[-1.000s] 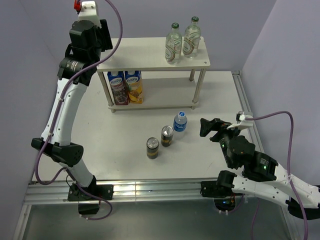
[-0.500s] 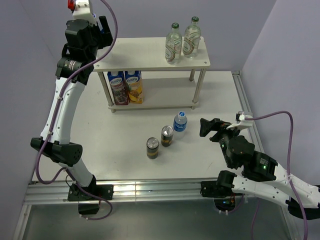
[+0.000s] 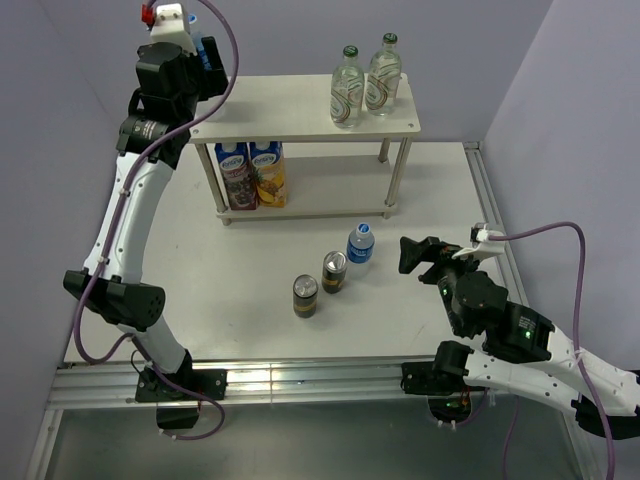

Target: Place and organize the beverage onto the shelf

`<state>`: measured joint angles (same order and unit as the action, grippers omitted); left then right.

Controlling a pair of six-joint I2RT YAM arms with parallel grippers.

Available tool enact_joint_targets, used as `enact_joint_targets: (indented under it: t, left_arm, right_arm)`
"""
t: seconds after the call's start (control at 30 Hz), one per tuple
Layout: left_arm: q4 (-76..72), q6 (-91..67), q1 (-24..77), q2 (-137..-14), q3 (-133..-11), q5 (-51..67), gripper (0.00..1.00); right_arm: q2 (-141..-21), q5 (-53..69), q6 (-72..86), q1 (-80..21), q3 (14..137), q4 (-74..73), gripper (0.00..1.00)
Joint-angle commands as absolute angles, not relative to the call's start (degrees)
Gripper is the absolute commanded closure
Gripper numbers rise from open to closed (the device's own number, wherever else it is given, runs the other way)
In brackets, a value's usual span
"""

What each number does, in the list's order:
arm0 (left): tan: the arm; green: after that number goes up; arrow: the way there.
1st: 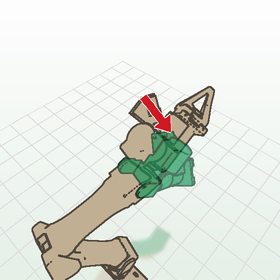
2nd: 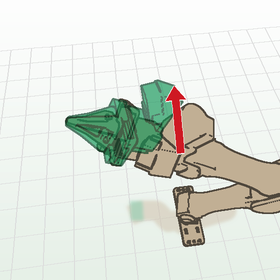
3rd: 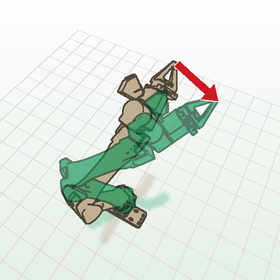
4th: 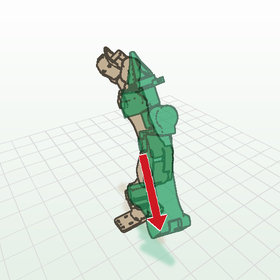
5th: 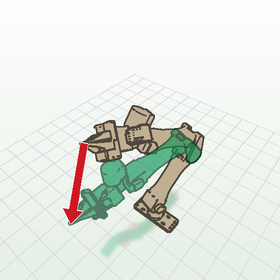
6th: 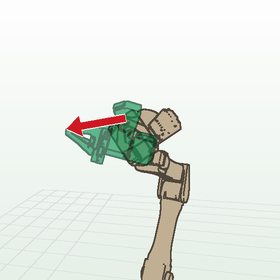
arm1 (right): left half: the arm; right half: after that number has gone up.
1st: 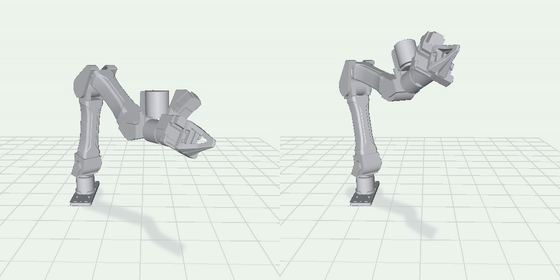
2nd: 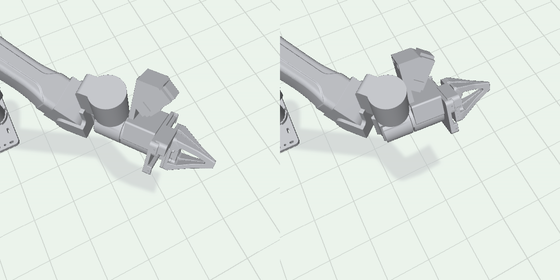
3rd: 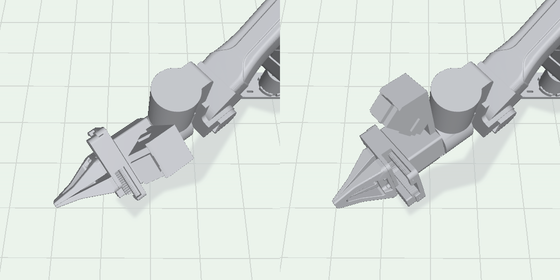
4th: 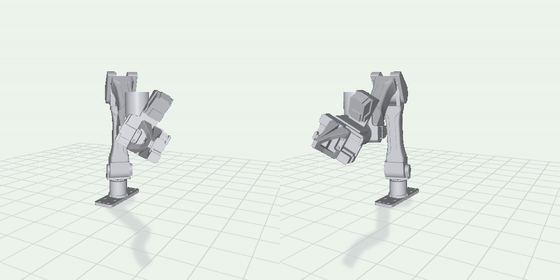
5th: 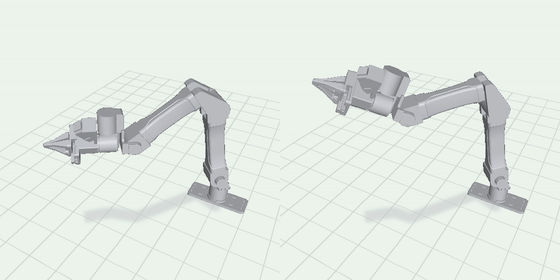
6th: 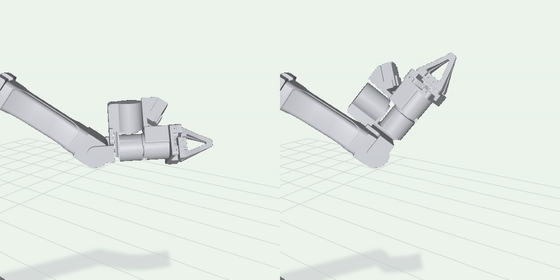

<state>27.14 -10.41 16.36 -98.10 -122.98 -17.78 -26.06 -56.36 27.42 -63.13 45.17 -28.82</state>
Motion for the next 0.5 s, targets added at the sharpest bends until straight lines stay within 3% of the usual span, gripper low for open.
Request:
enact_joint_targets:
  t: [0.0,0.47]
  left_arm:
    - [24.3,-10.9,16.2,-96.6,-121.7,-16.6,0.14]
    - [21.5,-12.0,16.1,-93.4,-112.3,-17.2,0.12]
  right_arm:
    - [-26.4,-58.0,28.1,-63.5,44.6,-28.3,0.01]
    - [-26.5,-58.3,28.3,-63.5,44.5,-28.2,0.01]
